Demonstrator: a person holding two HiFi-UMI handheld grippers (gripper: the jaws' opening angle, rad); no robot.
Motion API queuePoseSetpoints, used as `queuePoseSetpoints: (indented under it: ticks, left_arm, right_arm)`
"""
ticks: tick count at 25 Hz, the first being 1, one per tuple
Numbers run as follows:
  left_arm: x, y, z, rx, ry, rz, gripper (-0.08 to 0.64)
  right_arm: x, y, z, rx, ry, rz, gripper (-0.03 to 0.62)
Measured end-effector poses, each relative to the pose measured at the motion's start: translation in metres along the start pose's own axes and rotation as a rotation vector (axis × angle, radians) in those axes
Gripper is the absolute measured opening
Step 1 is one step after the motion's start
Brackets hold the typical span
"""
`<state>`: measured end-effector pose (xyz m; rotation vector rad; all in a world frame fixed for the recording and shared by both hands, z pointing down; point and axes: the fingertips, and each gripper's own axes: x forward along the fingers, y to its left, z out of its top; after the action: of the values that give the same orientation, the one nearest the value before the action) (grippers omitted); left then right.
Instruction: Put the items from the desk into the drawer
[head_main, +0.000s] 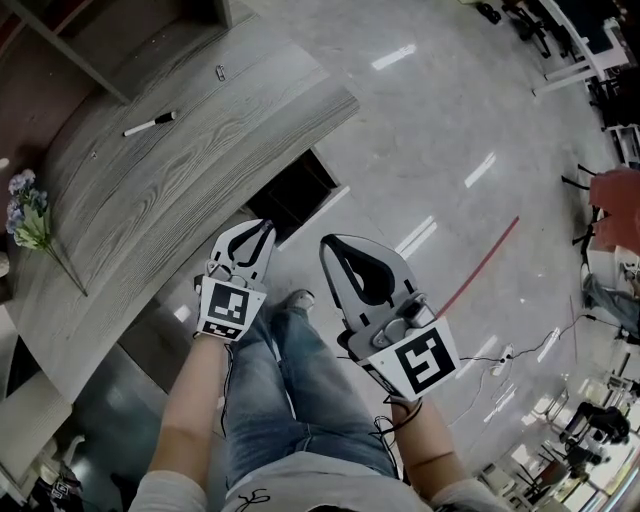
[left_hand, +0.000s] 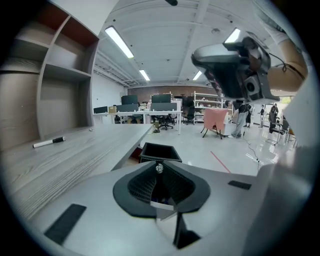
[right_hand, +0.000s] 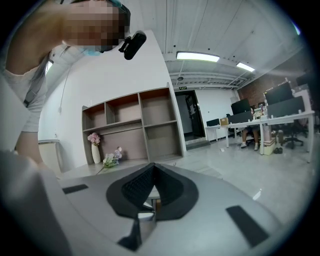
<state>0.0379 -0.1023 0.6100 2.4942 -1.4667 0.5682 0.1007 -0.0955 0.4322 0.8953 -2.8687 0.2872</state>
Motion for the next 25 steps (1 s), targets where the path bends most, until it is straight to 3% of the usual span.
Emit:
queuePoseSetpoints:
  ticks: [13, 25]
  left_arm:
    - [0.021, -0.007, -0.029, 0.051, 0.103, -0.031, 0.048]
    - [0.012, -0.008, -0.016, 0.045, 0.084, -0.033, 0.063]
  right_arm:
    - [0.0, 0.0, -0.004, 0.0, 0.012, -0.009, 0.008]
    - [0.001, 0.003, 0.014, 0.003, -0.034, 0.007, 0.008]
